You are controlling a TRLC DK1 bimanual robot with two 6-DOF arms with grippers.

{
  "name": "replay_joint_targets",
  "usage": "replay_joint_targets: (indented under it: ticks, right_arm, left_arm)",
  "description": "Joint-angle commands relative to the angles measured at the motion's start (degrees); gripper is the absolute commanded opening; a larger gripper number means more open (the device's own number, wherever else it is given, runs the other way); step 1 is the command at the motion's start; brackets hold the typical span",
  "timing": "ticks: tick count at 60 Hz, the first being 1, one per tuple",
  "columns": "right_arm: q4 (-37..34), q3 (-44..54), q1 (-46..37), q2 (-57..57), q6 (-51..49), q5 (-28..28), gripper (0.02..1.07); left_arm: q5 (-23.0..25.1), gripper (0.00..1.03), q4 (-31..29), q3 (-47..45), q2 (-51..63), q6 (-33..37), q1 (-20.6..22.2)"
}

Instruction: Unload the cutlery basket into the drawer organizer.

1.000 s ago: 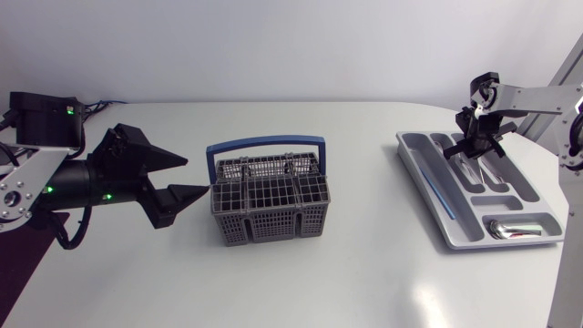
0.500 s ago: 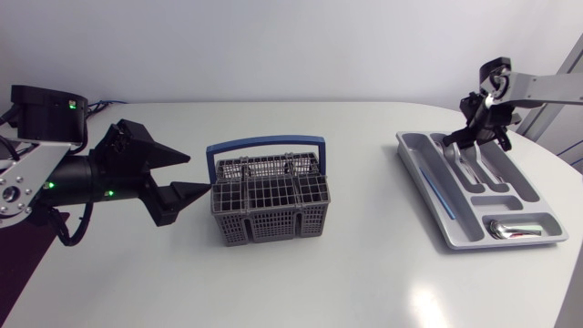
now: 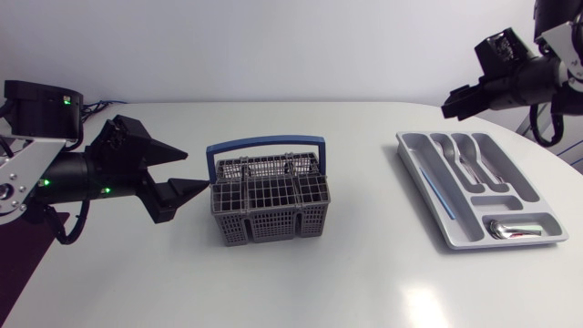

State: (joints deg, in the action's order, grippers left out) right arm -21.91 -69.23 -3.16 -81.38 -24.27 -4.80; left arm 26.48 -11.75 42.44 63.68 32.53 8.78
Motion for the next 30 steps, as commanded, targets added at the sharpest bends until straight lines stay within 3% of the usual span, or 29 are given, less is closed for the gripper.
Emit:
replay_joint_targets:
  ticks: [1,12,30]
  right_arm:
    - [1.08,5.07,2.89,2.99,-0.25,-1.53,0.56]
    - [1.52,11.22,9.66,5.62,1.07,-6.63,0.56]
    - [6.53,17.64,19.68,1.76,3.79,-6.72,0.56]
  left_arm:
    - [-0.29,0.94,0.06,-0.95,-0.75,-0.89,-0.95]
    - [-3.01,0.94,2.08,-3.06,0.74,0.34,-1.57]
    - [-6.62,0.94,4.54,-3.94,6.90,2.18,-2.01]
